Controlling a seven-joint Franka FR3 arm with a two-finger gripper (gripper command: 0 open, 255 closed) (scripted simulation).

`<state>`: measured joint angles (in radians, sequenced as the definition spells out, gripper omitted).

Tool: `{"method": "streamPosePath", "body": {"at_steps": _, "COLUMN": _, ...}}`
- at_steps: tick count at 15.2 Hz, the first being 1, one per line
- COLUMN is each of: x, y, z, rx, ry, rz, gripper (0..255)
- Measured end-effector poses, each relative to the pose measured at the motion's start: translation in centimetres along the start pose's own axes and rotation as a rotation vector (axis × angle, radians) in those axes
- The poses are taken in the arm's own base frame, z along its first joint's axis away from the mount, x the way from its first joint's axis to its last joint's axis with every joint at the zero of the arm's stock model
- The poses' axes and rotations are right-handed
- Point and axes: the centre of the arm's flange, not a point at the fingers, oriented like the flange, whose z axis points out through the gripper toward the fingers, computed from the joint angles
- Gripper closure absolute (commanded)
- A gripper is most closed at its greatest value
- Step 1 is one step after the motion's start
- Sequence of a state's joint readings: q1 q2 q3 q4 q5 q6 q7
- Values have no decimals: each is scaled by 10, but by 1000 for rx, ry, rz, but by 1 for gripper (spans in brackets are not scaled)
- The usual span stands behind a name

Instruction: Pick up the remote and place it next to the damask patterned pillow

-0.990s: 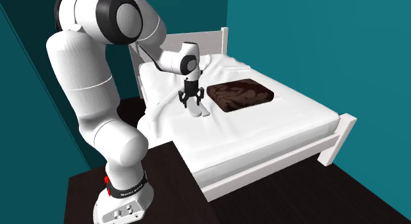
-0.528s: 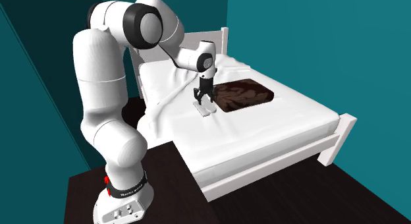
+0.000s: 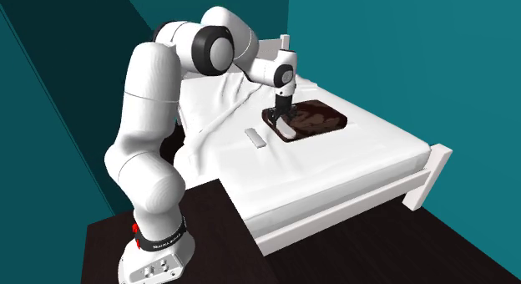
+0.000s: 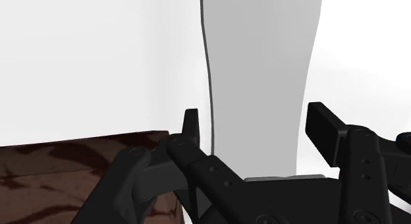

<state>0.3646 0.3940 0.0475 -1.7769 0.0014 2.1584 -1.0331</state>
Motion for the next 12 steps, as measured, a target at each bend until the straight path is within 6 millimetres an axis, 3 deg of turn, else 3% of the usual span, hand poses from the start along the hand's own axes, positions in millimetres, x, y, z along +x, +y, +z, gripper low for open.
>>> {"method": "streamPosePath", "body": {"at_steps": 6, "x": 1, "y": 75, "z": -1, "rx": 0, "ry": 0, "rz": 0, "gripper": 255}}
{"method": "streamPosePath", "body": {"at_steps": 12, "x": 0, "y": 84, "z": 28, "rx": 0, "ry": 0, "rz": -1, "gripper": 255}}
